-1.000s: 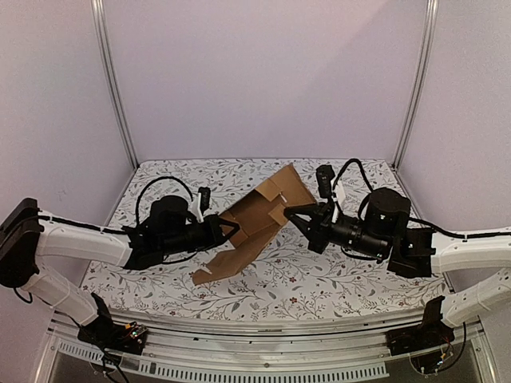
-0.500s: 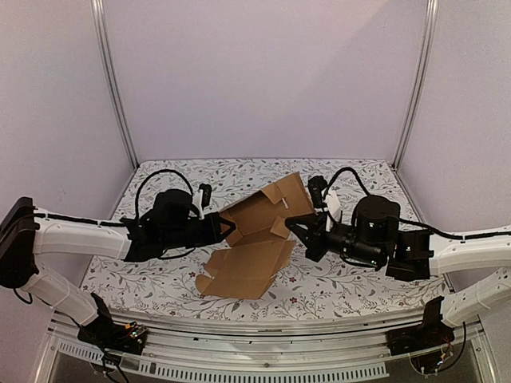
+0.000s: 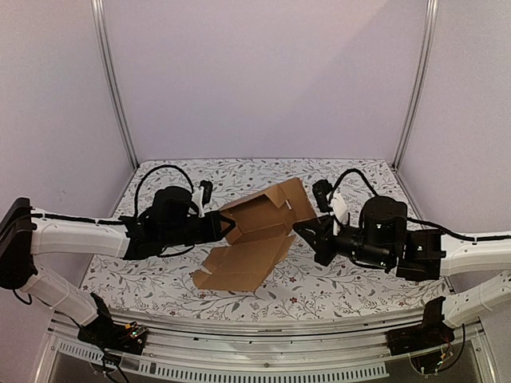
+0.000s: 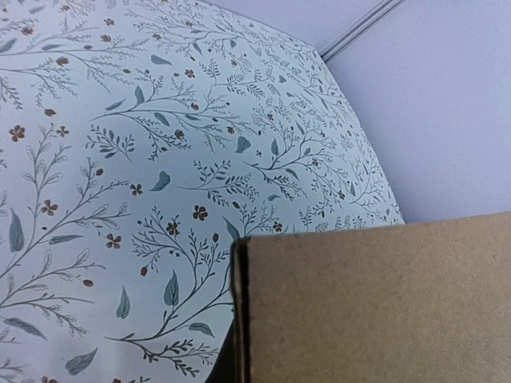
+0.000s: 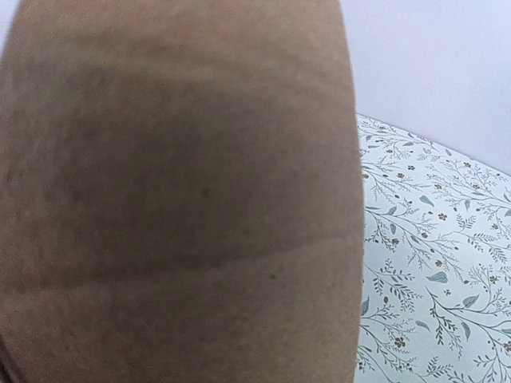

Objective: Fold the paper box

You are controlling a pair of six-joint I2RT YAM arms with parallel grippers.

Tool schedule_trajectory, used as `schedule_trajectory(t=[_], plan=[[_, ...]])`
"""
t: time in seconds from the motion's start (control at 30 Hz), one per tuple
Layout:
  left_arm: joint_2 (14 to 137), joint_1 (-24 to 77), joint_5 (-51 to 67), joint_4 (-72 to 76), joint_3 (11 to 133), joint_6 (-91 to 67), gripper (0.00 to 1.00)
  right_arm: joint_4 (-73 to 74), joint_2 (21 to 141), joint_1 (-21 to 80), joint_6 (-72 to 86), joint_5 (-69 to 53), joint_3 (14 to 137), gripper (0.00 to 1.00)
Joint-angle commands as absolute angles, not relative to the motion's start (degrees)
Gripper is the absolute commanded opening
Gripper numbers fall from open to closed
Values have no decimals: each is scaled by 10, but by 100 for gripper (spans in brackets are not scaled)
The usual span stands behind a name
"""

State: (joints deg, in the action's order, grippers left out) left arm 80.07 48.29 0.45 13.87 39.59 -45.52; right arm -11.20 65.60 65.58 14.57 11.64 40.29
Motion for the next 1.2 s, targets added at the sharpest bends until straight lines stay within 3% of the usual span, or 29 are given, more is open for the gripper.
schedule_trajectory(t=[0.0,0.57,0.93,1.17], plan=[[783,485,-14,145,403,-414,0,-34,613,660,116,119,390,4],[753,485,-70,94,412,-318,0,233,472,659,30,129,422,13],[736,485,-78,67,408,-288,0,230,512,660,-21,75,501,23],[733,486,-75,60,405,-278,0,223,571,659,-42,33,529,24]])
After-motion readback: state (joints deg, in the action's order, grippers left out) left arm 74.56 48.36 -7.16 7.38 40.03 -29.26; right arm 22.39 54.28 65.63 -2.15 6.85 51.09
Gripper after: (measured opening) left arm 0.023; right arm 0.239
